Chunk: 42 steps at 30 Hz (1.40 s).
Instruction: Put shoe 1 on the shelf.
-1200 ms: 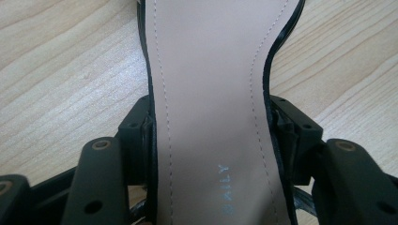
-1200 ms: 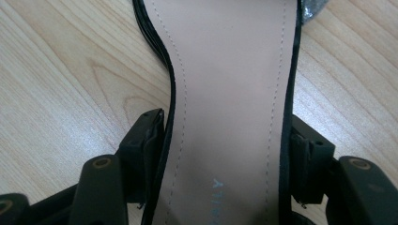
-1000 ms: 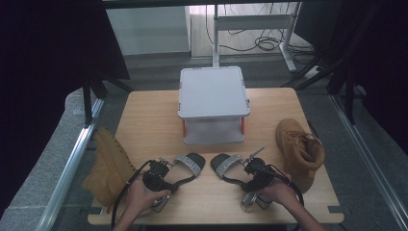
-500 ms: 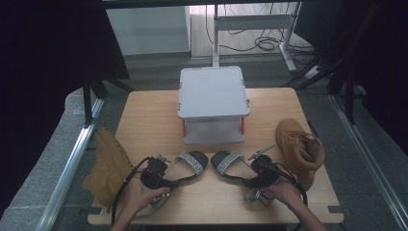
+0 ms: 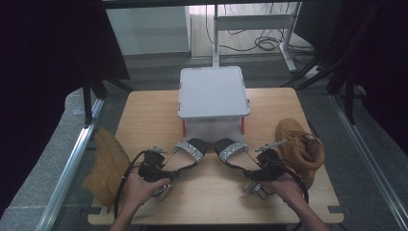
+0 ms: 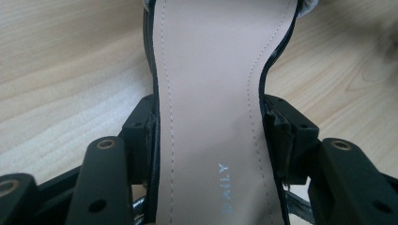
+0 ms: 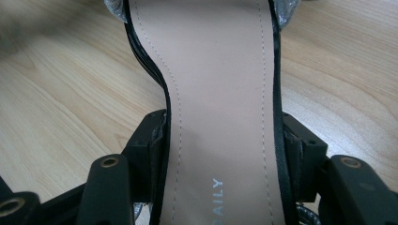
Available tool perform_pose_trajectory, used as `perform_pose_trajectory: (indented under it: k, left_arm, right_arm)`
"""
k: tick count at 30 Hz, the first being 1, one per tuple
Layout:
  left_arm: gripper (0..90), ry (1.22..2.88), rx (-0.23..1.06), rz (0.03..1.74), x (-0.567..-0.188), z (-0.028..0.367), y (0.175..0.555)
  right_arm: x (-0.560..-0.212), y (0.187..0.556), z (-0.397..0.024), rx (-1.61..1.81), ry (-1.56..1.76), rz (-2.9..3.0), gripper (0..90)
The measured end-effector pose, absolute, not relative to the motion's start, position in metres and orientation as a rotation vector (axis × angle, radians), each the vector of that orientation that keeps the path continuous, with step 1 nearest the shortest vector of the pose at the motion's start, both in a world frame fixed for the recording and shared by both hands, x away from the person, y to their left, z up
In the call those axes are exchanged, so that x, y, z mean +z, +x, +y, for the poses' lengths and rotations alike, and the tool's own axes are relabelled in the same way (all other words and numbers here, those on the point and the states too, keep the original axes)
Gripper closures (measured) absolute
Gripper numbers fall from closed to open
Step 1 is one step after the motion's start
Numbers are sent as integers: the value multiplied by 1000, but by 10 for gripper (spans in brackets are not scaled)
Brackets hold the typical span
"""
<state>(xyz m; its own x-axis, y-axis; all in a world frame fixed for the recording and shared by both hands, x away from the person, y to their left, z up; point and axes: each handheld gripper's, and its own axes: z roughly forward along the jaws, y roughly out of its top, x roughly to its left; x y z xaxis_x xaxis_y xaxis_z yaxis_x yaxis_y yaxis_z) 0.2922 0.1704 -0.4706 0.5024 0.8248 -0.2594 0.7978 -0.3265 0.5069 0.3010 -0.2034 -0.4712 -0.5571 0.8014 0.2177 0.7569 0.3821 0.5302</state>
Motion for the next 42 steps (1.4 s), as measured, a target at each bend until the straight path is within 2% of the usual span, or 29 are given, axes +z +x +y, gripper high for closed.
perform_pose_trajectory:
  k: [18, 42]
  left_arm:
    - [433, 2056, 74, 1354, -460, 159, 311]
    - [434, 1972, 51, 1447, -473, 151, 345]
  right_arm:
    - [-467, 318, -206, 1005, 1549, 2459, 423]
    - [-476, 348, -190, 983, 1677, 2389, 423]
